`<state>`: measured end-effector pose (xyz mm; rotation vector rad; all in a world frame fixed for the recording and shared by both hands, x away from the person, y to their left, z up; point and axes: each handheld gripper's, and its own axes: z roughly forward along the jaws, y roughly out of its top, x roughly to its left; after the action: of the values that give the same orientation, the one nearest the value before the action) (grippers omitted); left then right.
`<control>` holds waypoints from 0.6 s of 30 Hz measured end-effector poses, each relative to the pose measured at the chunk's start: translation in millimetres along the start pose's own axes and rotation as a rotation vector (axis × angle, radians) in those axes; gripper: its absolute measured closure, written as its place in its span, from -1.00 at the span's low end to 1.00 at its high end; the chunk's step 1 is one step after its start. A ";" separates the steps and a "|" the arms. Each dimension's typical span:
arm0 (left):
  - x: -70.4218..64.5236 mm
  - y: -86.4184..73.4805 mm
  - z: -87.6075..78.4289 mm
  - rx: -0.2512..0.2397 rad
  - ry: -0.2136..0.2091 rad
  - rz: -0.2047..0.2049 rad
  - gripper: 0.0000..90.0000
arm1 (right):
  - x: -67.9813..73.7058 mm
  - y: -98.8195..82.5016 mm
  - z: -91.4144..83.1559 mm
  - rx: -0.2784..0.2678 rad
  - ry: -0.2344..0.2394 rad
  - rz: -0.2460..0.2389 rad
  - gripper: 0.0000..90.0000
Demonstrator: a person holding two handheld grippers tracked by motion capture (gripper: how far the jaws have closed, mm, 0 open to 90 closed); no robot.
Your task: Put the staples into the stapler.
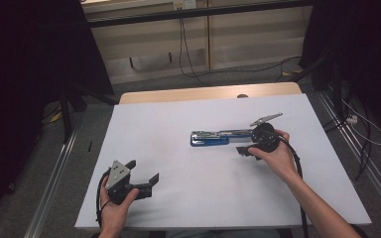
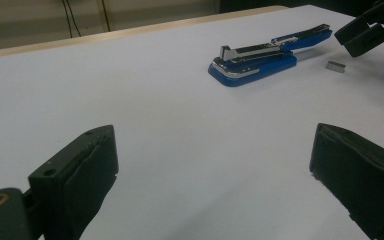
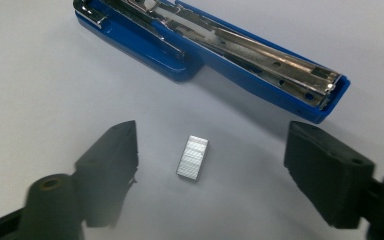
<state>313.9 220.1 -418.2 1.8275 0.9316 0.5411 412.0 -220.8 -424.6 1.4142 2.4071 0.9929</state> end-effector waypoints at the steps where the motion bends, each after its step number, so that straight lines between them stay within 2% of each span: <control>1: 0.2 0.1 0.3 0.002 -0.003 0.007 -0.88 | 0.0 1.8 0.2 0.013 0.001 -0.006 -0.38; 5: 0.3 0.0 1.2 0.000 -0.003 0.005 -0.88 | -0.1 5.9 4.0 0.065 0.005 -0.007 -0.21; 10: 2.4 -0.4 1.6 0.007 -0.011 -0.022 -0.88 | -1.3 6.1 11.1 0.082 0.058 0.019 -0.08; 18: 2.7 -0.7 2.4 0.007 -0.005 -0.021 -0.88 | 5.7 10.6 13.7 0.144 0.024 -0.025 0.26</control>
<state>316.9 221.0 -419.9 1.8228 0.9494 0.5199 422.8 -206.3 -427.4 1.4207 2.5532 0.8500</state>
